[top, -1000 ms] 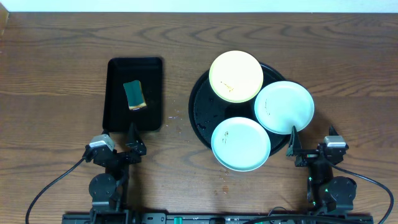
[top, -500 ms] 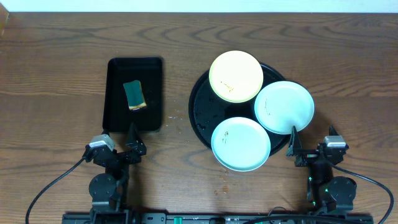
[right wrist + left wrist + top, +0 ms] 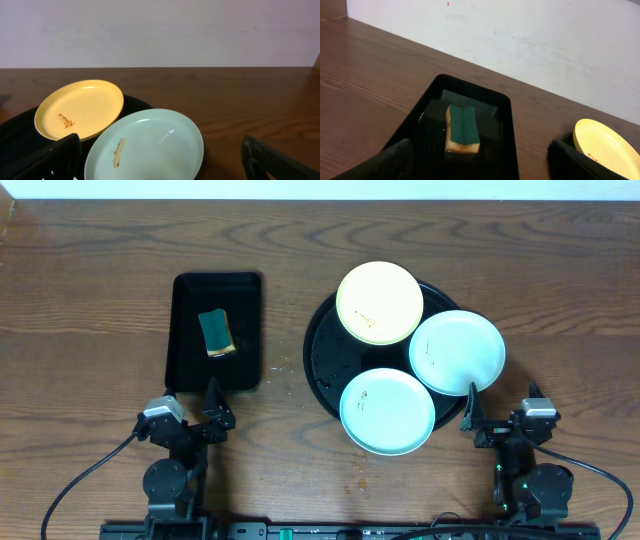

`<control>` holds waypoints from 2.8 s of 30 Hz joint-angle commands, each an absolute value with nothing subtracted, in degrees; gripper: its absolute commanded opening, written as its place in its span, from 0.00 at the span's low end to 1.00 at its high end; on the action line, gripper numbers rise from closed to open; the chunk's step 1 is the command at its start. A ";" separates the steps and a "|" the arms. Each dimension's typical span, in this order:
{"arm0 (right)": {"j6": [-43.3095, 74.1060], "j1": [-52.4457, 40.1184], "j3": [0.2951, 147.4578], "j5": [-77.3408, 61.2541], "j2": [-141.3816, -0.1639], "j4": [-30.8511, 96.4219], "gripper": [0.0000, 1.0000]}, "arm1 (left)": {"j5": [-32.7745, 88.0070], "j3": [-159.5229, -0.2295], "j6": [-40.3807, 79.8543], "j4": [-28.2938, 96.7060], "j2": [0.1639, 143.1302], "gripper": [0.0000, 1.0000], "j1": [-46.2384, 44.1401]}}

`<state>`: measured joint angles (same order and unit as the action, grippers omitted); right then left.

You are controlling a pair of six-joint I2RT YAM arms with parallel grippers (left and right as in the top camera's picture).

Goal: Clean dirty plates on tray and stack at the side

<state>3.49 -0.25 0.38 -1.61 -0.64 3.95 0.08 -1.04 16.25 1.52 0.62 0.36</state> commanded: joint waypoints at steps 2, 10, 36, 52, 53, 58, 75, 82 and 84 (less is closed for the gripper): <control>4.23 -1.10 0.32 -1.52 -0.43 4.19 0.99 | -0.51 -0.23 15.31 4.21 0.23 0.86 0.51; 4.23 -1.10 0.32 -1.54 -0.43 4.16 0.99 | -0.51 -0.23 15.31 3.55 0.23 0.86 0.51; 4.23 -1.10 0.32 -1.52 -0.43 4.16 0.99 | 14.17 -90.61 4.16 70.32 61.95 0.86 0.56; 5.87 -1.10 0.32 -2.46 -0.51 4.19 0.99 | 20.49 -96.86 4.93 82.02 77.23 0.86 0.56; 8.12 -1.10 0.32 -2.46 -0.64 4.19 0.99 | 20.34 -96.86 4.93 82.00 77.01 0.86 0.56; 13.74 -1.10 2.44 -7.94 -0.78 7.55 0.99 | 20.32 -96.86 4.93 82.56 76.44 0.86 0.56; 14.11 -1.06 65.10 -6.39 -44.51 65.32 0.99 | 19.88 -96.20 4.93 83.61 76.34 0.86 0.56; 14.09 -1.08 76.27 -12.64 -56.58 75.70 0.95 | 19.88 -95.83 4.93 83.70 76.34 0.86 0.56; 14.55 -1.21 75.46 -14.92 -57.63 76.53 0.76 | 19.88 -95.83 4.93 83.70 76.34 0.86 0.56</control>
<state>13.58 -0.25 75.18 -10.11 -56.69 75.46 19.59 -95.88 5.72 83.57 77.01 0.36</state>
